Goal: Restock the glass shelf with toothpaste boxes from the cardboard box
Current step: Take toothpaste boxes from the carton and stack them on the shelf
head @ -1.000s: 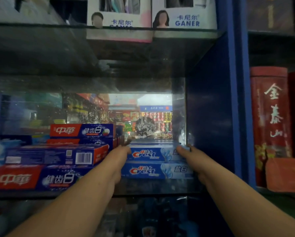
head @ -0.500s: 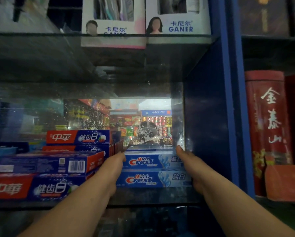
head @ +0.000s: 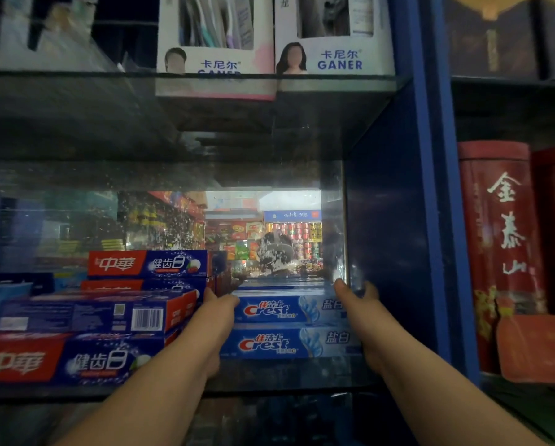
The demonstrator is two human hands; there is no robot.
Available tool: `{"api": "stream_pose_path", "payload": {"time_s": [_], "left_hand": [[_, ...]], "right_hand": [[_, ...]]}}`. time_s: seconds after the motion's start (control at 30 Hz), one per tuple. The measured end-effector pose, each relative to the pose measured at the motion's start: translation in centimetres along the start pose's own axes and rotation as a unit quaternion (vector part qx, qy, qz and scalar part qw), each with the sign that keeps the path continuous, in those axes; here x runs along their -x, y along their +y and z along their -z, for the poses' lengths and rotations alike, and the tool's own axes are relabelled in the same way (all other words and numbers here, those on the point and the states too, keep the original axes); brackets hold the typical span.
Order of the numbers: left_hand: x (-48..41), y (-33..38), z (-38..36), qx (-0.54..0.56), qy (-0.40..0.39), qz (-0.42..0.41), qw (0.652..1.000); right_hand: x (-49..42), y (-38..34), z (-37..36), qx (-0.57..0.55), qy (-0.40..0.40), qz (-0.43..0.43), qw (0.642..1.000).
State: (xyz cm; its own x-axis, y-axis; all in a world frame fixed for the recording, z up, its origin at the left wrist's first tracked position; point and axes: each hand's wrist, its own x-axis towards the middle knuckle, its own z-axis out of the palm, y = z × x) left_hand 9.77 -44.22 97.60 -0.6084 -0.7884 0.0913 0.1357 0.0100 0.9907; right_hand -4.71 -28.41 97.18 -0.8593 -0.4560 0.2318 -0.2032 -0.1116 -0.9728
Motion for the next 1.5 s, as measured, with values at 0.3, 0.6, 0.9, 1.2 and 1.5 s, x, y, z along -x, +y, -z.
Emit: {"api": "stream_pose_path", "payload": {"time_s": [0.3, 0.6, 0.9, 1.2, 1.5], "left_hand": [[5.4, 1.2, -0.6, 0.017, -0.025, -0.118, 0.993], [-0.5, 8.6, -3.2, -0.033, -0.017, -0.114, 0.993], [-1.3, 5.9, -2.5, -0.068, -0.042, -0.043, 0.996], [-0.5, 0.9, -2.9, 0.071, -0.013, -0.026, 0.997], [-1.0, 0.5, -2.7, 0.058, -0.026, -0.057, 0.996]], "right_hand": [[4.1, -2.8, 0.6, 0.026, 0.021, 0.093, 0.995], [-2.4, -8.8, -1.3, 0.028, -0.003, 0.124, 0.992], [-4.0, -6.8, -1.0, 0.157, 0.004, 0.069, 0.985], [-3.3, -1.2, -1.1, -0.028, -0.014, -0.054, 0.998], [-4.7, -0.3, -1.2, -0.023, -0.034, -0.019, 0.999]]}}
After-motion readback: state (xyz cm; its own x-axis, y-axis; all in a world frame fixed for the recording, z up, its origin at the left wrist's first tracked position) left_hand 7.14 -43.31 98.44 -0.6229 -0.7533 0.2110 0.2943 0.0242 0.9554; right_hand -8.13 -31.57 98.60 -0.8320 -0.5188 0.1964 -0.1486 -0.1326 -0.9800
